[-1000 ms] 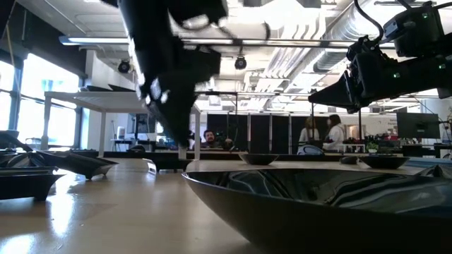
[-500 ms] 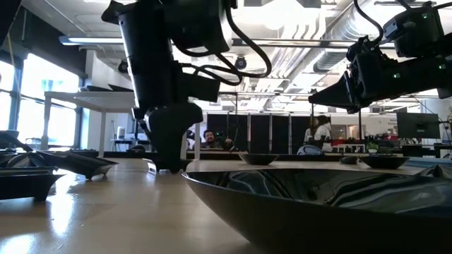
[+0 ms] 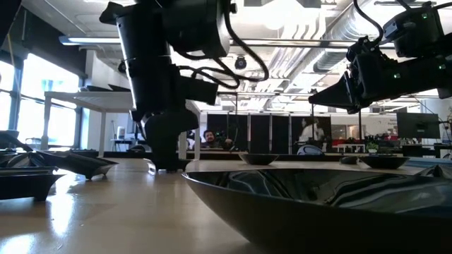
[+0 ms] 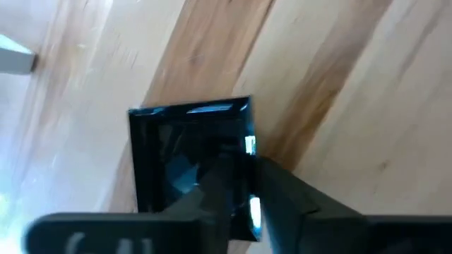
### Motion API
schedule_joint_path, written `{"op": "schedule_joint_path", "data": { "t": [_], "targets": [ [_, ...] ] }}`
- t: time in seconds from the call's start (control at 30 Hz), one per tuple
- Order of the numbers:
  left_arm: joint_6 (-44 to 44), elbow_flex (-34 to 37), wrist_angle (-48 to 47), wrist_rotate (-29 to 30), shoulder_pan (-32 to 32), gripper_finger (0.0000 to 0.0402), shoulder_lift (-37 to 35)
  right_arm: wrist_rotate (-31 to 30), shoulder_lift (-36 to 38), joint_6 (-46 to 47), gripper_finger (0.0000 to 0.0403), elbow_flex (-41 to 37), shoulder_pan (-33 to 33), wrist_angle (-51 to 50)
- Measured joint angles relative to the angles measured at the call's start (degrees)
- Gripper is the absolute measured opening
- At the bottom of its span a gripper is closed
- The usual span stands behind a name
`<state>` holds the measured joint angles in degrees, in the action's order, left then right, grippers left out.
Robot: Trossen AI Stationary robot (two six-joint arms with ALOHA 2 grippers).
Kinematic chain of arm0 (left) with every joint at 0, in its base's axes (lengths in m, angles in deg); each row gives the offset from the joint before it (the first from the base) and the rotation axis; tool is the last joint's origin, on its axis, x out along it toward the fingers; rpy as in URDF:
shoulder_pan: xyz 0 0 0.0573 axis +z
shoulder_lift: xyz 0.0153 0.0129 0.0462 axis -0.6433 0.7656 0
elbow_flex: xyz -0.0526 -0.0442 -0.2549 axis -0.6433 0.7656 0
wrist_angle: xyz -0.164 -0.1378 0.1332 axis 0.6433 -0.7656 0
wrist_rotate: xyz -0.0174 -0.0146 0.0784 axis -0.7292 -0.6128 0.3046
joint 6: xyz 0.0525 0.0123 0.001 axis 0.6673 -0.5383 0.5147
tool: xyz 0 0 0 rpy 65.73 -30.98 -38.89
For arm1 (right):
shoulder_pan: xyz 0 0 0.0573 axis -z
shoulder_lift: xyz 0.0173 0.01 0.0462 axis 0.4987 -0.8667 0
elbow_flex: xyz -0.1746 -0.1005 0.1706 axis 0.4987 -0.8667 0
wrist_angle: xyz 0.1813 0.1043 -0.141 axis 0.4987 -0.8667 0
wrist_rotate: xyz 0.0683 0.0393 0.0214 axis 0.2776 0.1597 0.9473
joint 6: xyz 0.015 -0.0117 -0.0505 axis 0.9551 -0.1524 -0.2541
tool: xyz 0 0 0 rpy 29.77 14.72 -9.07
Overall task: Pick & Place Mini shaped plates
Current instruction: Stack the black square plate on the top of the black square plate on the shelf
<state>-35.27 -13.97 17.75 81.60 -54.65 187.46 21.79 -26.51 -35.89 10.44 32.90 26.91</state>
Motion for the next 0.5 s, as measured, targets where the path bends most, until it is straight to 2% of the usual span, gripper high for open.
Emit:
{"op": "schedule_joint_path", "data": {
  "t": [0.13, 0.5],
  "targets": [
    [0.1, 0.0, 0.0, -0.3, 0.0, 0.0007, 0.0, 0.0, 0.0, 0.0, 0.0001, 0.0, 0.0, 0.0],
    [2.6, -1.8, -3.2, -1.3, 0.0, 0.0004, -3.6, 0.0, 0.0, 0.0, 0.0002, 0.0, 0.0, 0.0]
  ]
}}
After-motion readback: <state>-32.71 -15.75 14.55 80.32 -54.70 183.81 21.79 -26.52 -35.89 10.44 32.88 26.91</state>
